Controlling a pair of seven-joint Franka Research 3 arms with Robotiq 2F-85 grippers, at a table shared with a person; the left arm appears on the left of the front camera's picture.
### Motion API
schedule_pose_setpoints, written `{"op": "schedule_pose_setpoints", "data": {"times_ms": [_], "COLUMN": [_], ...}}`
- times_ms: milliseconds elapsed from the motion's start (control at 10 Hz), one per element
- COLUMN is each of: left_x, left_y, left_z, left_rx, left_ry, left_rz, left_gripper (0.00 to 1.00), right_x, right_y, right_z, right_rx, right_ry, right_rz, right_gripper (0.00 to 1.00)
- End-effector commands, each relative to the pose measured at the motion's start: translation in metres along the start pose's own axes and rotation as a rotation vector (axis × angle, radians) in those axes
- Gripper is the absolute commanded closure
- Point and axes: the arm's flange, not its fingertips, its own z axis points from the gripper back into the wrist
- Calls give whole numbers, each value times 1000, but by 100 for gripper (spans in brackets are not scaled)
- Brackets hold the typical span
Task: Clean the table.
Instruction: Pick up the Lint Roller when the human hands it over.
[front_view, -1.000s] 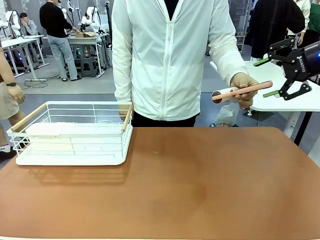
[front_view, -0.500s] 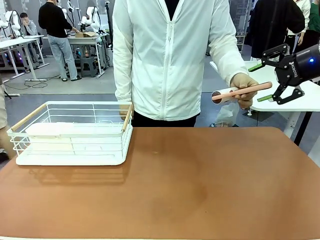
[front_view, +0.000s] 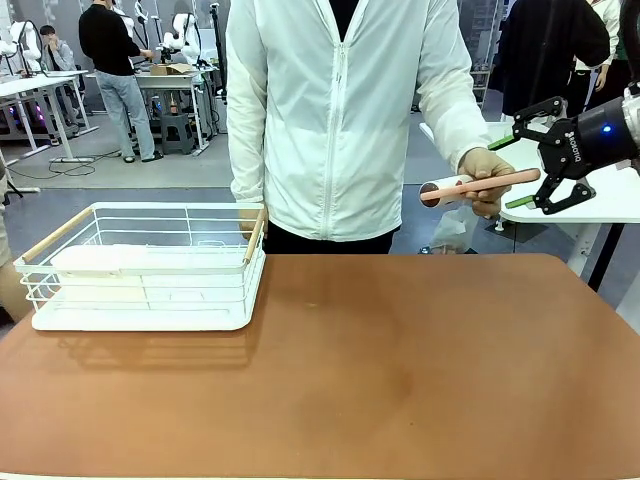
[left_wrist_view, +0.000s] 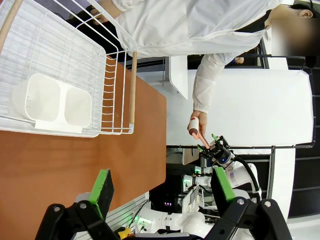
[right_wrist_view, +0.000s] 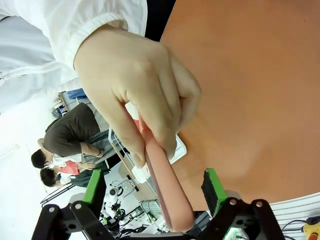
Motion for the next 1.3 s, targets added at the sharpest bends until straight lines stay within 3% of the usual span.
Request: {"op": "schedule_pose_setpoints", "data": {"times_ms": [0, 100, 200, 300, 400, 600, 700, 800, 1200], "left_x": [0, 0, 0, 0, 0, 0, 0, 0, 0], "left_y": [-1, -1, -1, -1, -1, -1, -1, -1, -1], "left_z": [2, 2, 2, 2, 2, 2, 2, 2, 2], "left_rx": [-23, -23, -23, -23, -23, -23, -23, -23, -23], "left_ry": [1, 1, 1, 1, 1, 1, 1, 1, 1], "left_rz": [-6, -6, -6, -6, -6, -6, -6, -6, -6], "left_gripper": [0, 0, 0, 0, 0, 0, 0, 0, 0], "right_x": [0, 0, 0, 2, 3, 4, 4, 5, 4], "right_y": [1, 1, 1, 1, 1, 1, 1, 1, 1], "right_z": [-9, -8, -8, -8, -7, -8, -7, -7, -5], "right_rx": [36, 47, 51, 56, 56, 57, 57, 55, 55], "right_ry": [-15, -7, -10, -9, -8, -8, -8, -7, 3], "right_rz": [18, 24, 43, 41, 42, 41, 41, 43, 43], "right_gripper": [0, 10, 46, 68, 100, 100, 94, 100, 100]}}
